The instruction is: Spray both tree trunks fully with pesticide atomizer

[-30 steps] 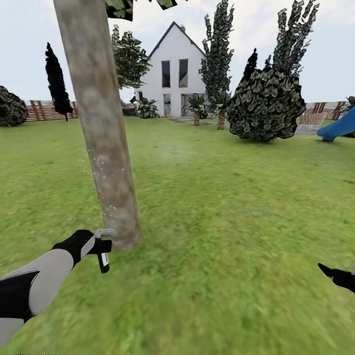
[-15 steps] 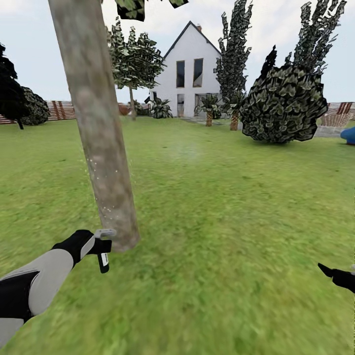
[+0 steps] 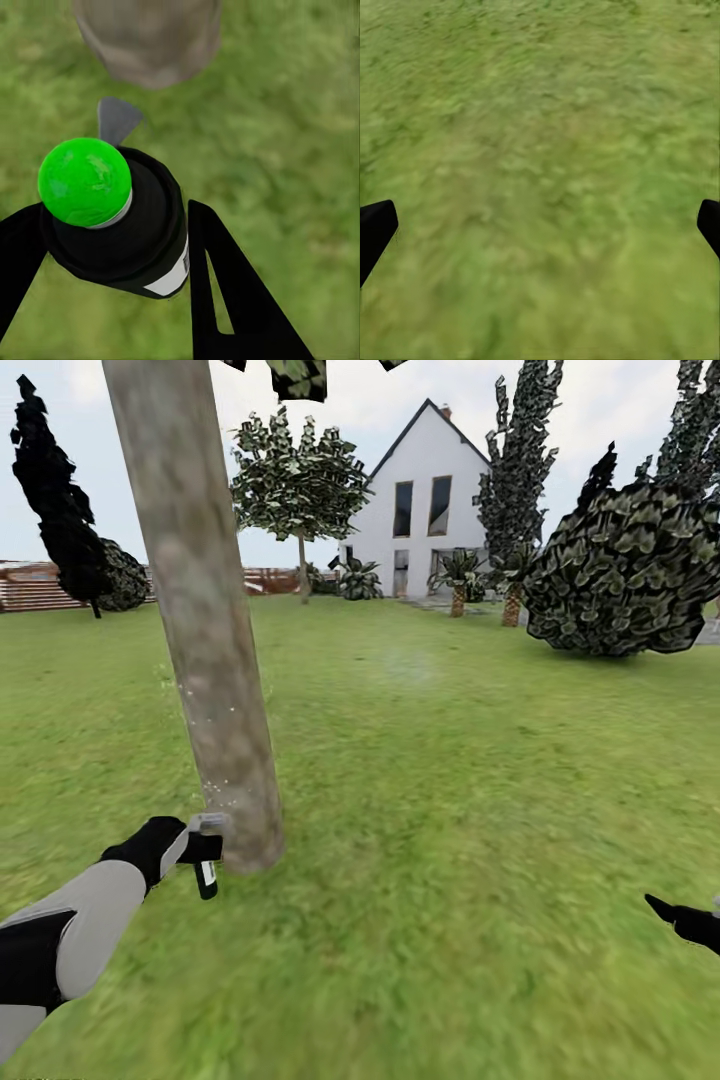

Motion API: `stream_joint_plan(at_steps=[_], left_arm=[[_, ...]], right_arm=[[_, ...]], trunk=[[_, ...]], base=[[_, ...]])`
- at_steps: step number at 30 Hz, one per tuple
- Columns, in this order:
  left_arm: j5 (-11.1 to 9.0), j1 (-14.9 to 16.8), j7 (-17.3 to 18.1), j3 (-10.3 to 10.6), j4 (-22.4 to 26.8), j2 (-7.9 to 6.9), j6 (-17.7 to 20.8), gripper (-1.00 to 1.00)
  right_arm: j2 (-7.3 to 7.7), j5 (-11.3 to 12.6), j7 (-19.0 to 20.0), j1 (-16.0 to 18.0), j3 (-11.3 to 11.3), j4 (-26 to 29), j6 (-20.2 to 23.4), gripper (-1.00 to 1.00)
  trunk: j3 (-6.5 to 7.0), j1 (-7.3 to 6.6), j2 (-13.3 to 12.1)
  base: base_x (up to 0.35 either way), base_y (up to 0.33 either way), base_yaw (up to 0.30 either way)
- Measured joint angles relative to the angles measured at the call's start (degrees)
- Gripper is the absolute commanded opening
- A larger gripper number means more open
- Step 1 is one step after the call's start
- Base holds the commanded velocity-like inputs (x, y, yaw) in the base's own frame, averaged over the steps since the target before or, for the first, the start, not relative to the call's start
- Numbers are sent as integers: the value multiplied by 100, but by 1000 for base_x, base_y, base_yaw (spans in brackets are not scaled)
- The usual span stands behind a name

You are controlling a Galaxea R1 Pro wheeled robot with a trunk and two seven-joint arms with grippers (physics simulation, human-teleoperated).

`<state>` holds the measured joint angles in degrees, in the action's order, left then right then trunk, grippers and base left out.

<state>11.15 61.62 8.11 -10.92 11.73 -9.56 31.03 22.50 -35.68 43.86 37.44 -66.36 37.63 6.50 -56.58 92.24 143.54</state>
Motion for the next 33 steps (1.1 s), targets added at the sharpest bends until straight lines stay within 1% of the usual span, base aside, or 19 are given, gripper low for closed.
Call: stream_joint_plan(at_steps=[1, 2, 3, 6, 7, 8, 9, 11, 12, 13, 15, 18, 21, 23, 26, 29, 31, 32, 33], left_arm=[[12, 0, -1, 4, 178, -1, 264, -100], [29, 1, -7, 14, 484, -2, 663, -100], [31, 2, -9, 24, 787, -2, 946, -100], [41, 6, -11, 29, 1458, -2, 1496, -100], [56, 9, -11, 32, 1837, -2, 1920, -100], [75, 10, -11, 37, 2185, -2, 2254, -100], [139, 8, -11, 42, 2350, -2, 2382, -100], [576, 19, -10, 46, 2483, 6, 2491, -100], [980, 29, -5, 47, 2506, 21, 2515, -100], [1083, 35, -3, 46, 2515, 42, 2524, -100], [1177, 60, -2, 46, 2540, 77, 2532, -100], [1233, 176, 4, 48, 2889, 92, 2577, -100], [1223, 435, 6, 48, 2995, 87, 2588, -100], [1223, 705, 13, 48, 3002, 87, 2595, -100], [1223, 1002, 15, 47, 2999, 73, 2613, -100], [1221, 1463, 17, 48, 2975, 61, 2632, -100], [1215, 1660, 44, 48, 2964, 60, 2646, -100], [1201, 1852, 105, 48, 2861, 61, 2653, -100], [1216, 1899, 118, 46, 2792, 60, 2650, -100]], right_arm=[[0, 0, 0, 0, 0, 0, 0, 100], [0, 0, 0, 0, 0, -1, 0, 100], [0, 0, 0, 0, 0, -1, 0, 100], [0, 0, 4, 0, 0, -1, 0, 100], [0, 0, 3, 0, 0, -1, 0, 100], [0, 2, 5, 0, 0, -1, 0, 100], [0, 5, 7, 0, -2, -1, 0, 100], [1, 8, 6, 0, -7, -1, 0, 100], [1, 9, 8, 0, -8, -1, 0, 100], [2, 9, 4, 0, -8, -1, 0, 100], [3, 9, 4, 0, -9, -1, 0, 100], [7, 10, 0, 0, -9, -1, 0, 100], [9, 12, 0, 0, -13, -1, 0, 100], [9, 14, 0, 0, -17, -1, 0, 100], [9, 17, 0, 0, -17, -1, 0, 100], [9, 18, 0, 0, -18, -1, 0, 100], [9, 18, 0, 0, -19, -1, 0, 100], [11, 18, 0, 0, -23, -1, 0, 100], [14, 18, 0, 0, -24, -1, 0, 100]], trunk=[[-2, 0, 0], [-3, 0, 0], [-4, 0, 0], [-6, 0, 0], [-5, -1, 0], [-5, -1, 1], [-6, 0, 0], [-6, 0, 0], [-6, 0, 0], [-6, 0, 0], [-6, 0, 0], [-5, 0, 0], [-5, 0, 0], [-5, 0, 0], [-6, 0, 0], [-5, -1, 0], [-5, -1, 0], [-5, -1, 0], [-6, 0, 0]], base=[[229, -241, 187], [143, -145, 96], [73, -74, 49], [21, -21, 14], [3, -3, 2], [1, -1, 1], [0, 0, 0], [0, 0, 0], [0, 0, 0], [0, 0, 0], [0, 0, 0], [0, 0, 0], [0, 0, 0], [0, 0, 0], [0, 0, 0], [0, 0, 0], [0, 0, 0], [0, 0, 0], [0, 0, 0]])
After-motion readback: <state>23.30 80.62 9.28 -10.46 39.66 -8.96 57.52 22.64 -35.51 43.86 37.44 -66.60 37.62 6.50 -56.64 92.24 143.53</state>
